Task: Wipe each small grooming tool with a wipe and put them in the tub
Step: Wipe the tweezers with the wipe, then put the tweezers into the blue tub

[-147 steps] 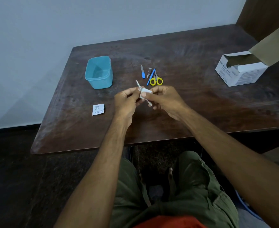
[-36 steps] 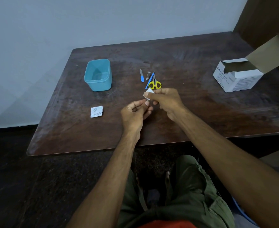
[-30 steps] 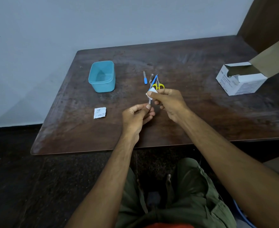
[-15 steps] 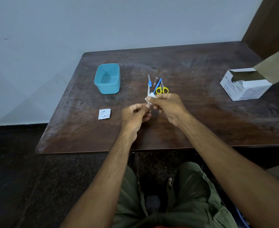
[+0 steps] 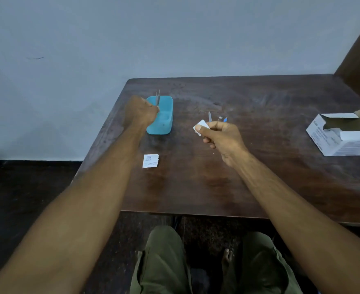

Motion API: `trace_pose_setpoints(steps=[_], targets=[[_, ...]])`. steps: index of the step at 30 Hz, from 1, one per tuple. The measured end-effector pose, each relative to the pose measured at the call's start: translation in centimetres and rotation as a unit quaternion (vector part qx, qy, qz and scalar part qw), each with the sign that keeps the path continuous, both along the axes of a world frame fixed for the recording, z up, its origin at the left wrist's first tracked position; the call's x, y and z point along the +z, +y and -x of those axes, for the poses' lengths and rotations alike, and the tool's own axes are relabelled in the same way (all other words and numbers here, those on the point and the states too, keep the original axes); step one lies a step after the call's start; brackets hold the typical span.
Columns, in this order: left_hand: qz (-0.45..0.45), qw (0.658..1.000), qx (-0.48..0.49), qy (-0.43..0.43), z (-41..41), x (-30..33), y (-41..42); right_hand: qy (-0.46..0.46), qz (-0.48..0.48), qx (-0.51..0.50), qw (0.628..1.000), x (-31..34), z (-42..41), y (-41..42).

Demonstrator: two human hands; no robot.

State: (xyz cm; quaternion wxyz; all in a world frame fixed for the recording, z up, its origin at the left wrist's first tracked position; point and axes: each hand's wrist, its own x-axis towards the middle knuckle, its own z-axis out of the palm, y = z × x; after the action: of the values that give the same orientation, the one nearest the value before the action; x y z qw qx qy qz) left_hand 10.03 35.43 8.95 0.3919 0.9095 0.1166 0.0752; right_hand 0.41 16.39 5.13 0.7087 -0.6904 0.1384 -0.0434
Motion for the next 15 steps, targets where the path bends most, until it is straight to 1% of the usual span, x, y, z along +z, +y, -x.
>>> trace_pose_setpoints(steps=[1,2,4,7,9,15], targets=[[-0.061,0.998,0.004,0.008,-0.8,-0.2,0.3,0.002,0.001,0.004,1.000,-0.2,-0.1,0.1],[-0.103,0.995,0.002,0.013,-1.3,-0.4,0.5,0.006,0.003,0.006,1.000,-0.3,-0.2,0.2],[-0.166,0.986,-0.025,0.017,-1.8,-0.7,0.3,0.012,0.010,0.006,1.000,-0.8,-0.4,0.2],[-0.274,0.959,-0.064,0.022,-2.3,-1.0,-0.7,0.019,0.017,0.002,1.000,-1.5,-0.9,0.3],[-0.311,0.947,-0.070,0.027,-2.6,-1.2,-1.2,0.017,0.020,-0.001,1.000,-1.9,-1.2,0.3],[-0.350,0.931,-0.084,0.054,-3.6,-2.0,-1.2,0.020,0.020,-0.004,1.000,-2.8,-1.7,0.1]])
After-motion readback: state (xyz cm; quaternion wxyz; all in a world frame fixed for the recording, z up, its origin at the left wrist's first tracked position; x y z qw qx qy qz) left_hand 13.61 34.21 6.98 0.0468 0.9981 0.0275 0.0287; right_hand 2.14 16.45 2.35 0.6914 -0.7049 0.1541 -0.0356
